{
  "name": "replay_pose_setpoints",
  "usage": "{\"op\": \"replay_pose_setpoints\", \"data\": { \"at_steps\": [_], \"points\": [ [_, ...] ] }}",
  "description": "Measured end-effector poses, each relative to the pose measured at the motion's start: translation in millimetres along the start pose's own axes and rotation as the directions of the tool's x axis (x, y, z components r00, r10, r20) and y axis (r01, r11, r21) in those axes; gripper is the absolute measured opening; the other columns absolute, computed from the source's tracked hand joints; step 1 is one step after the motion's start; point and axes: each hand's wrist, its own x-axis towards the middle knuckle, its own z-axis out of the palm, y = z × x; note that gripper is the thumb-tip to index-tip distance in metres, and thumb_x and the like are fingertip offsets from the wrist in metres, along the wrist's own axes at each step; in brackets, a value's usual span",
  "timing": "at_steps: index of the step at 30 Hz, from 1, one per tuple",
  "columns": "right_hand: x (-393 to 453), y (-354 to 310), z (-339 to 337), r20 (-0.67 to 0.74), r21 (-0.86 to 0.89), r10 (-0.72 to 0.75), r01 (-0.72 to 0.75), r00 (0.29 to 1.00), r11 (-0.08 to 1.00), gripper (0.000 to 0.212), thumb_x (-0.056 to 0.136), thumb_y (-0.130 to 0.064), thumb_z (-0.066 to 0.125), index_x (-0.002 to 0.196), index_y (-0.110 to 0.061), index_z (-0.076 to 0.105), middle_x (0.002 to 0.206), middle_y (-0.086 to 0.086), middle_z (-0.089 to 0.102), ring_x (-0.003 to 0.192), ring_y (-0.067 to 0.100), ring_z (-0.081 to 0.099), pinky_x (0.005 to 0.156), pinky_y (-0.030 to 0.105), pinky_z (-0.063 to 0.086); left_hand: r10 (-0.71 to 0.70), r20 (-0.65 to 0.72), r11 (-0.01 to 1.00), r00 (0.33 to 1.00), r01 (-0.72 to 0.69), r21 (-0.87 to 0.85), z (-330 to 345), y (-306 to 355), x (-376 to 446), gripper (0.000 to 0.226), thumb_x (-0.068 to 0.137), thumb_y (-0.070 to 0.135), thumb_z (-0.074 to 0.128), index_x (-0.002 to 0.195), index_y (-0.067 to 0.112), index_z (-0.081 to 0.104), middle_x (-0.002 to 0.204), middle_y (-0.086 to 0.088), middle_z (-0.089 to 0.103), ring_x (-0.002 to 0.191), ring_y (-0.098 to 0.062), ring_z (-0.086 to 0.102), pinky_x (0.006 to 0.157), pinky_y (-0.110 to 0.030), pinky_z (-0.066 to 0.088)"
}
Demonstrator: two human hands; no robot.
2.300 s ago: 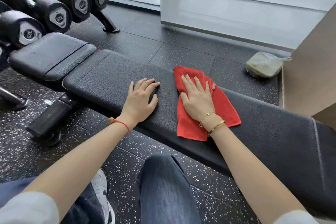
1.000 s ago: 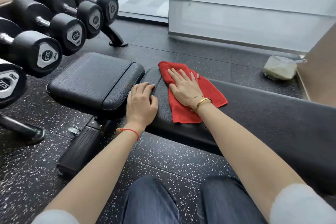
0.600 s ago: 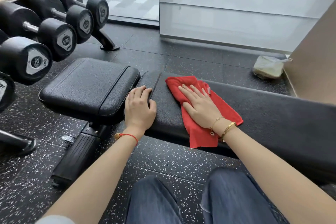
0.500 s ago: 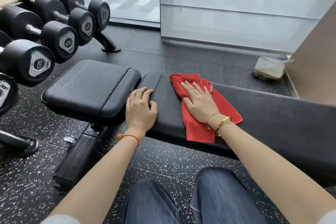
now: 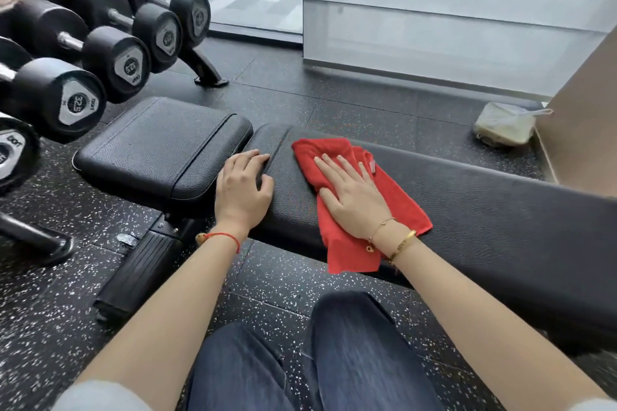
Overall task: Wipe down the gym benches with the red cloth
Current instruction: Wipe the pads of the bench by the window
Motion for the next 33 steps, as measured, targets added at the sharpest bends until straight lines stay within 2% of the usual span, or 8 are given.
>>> {"op": "replay_pose_setpoints", "data": {
  "at_steps": [4, 7, 12, 17, 20, 24, 27, 33],
  "points": [
    [4, 40, -14, -0.007, -0.008, 0.142, -0.142, 0.990, 0.990, 0.057, 0.100, -0.037, 0.037, 0.154, -0.032, 0.019, 0.161, -0.012, 0.017, 0.150, 0.013, 0.010, 0.122, 0.043, -0.002, 0.013, -0.009, 1.000, 1.000, -0.013, 0.009, 1, -1, -1, 0.041, 0.087, 0.026, 0.051, 0.126, 0.020, 0.063, 0.135, 0.001, 0.058, 0.129, -0.021, 0.046, 0.106, -0.041, 0.037],
    [32, 34, -13, 0.001, -0.019, 0.231, -0.231, 0.973, 0.973, 0.058, 0.099, -0.037, 0.034, 0.154, -0.030, 0.016, 0.162, -0.010, 0.013, 0.151, 0.015, 0.007, 0.122, 0.045, -0.004, 0.000, -0.018, 1.000, 1.000, 0.000, 0.010, 2, 0, -1, 0.042, 0.086, 0.029, 0.048, 0.125, 0.022, 0.064, 0.135, 0.002, 0.058, 0.128, -0.020, 0.047, 0.107, -0.041, 0.038],
    [49, -18, 1, 0.058, -0.007, 0.078, -0.078, 0.995, 0.997, 0.059, 0.099, -0.038, 0.032, 0.155, -0.029, 0.013, 0.163, -0.009, 0.012, 0.151, 0.017, 0.006, 0.122, 0.046, -0.005, -0.014, -0.007, 1.000, 1.000, 0.014, 0.019, 2, 0, 0, 0.045, 0.084, 0.032, 0.045, 0.124, 0.024, 0.064, 0.135, 0.004, 0.058, 0.128, -0.019, 0.046, 0.106, -0.039, 0.037],
    [9, -34, 8, 0.052, 0.030, -0.111, 0.110, 0.992, 0.993, 0.059, 0.099, -0.036, 0.035, 0.154, -0.031, 0.015, 0.161, -0.012, 0.016, 0.150, 0.014, 0.008, 0.122, 0.044, -0.003, 0.003, 0.003, 1.000, 1.000, -0.003, 0.029, 0, 1, 0, 0.046, 0.084, 0.030, 0.046, 0.125, 0.018, 0.063, 0.135, 0.002, 0.058, 0.128, -0.021, 0.047, 0.106, -0.040, 0.038],
    [-15, -3, 0, 0.017, 0.030, -0.082, 0.082, 0.996, 0.996, 0.058, 0.099, -0.038, 0.036, 0.154, -0.033, 0.018, 0.161, -0.014, 0.018, 0.150, 0.011, 0.010, 0.122, 0.041, -0.002, 0.005, 0.012, 1.000, 1.000, -0.005, 0.019, 0, 1, 0, 0.046, 0.085, 0.031, 0.044, 0.126, 0.022, 0.063, 0.135, 0.003, 0.058, 0.129, -0.020, 0.045, 0.106, -0.040, 0.037],
    [-10, 44, -15, -0.008, -0.005, 0.122, -0.122, 0.992, 0.993, 0.057, 0.099, -0.038, 0.036, 0.153, -0.033, 0.019, 0.161, -0.013, 0.018, 0.150, 0.012, 0.011, 0.122, 0.042, -0.004, 0.004, 0.011, 1.000, 1.000, -0.004, 0.015, 0, 1, 0, 0.046, 0.085, 0.032, 0.044, 0.125, 0.023, 0.063, 0.135, 0.003, 0.058, 0.129, -0.019, 0.045, 0.106, -0.040, 0.037],
    [20, 38, -15, -0.004, -0.008, 0.250, -0.250, 0.968, 0.968, 0.059, 0.099, -0.038, 0.034, 0.154, -0.031, 0.016, 0.162, -0.010, 0.013, 0.151, 0.016, 0.007, 0.122, 0.045, -0.004, -0.006, 0.011, 1.000, 1.000, 0.006, 0.011, 0, 2, 0, 0.046, 0.085, 0.032, 0.044, 0.125, 0.023, 0.064, 0.135, 0.004, 0.058, 0.128, -0.018, 0.045, 0.107, -0.040, 0.037],
    [20, -5, -2, 0.032, 0.020, 0.096, -0.096, 0.995, 0.995, 0.059, 0.098, -0.039, 0.033, 0.154, -0.032, 0.015, 0.162, -0.011, 0.013, 0.151, 0.015, 0.006, 0.122, 0.045, -0.006, 0.004, 0.011, 1.000, 1.000, -0.004, 0.008, -2, 3, 0, 0.043, 0.087, 0.030, 0.047, 0.125, 0.022, 0.063, 0.135, 0.002, 0.058, 0.128, -0.020, 0.045, 0.106, -0.041, 0.037]
  ]
}}
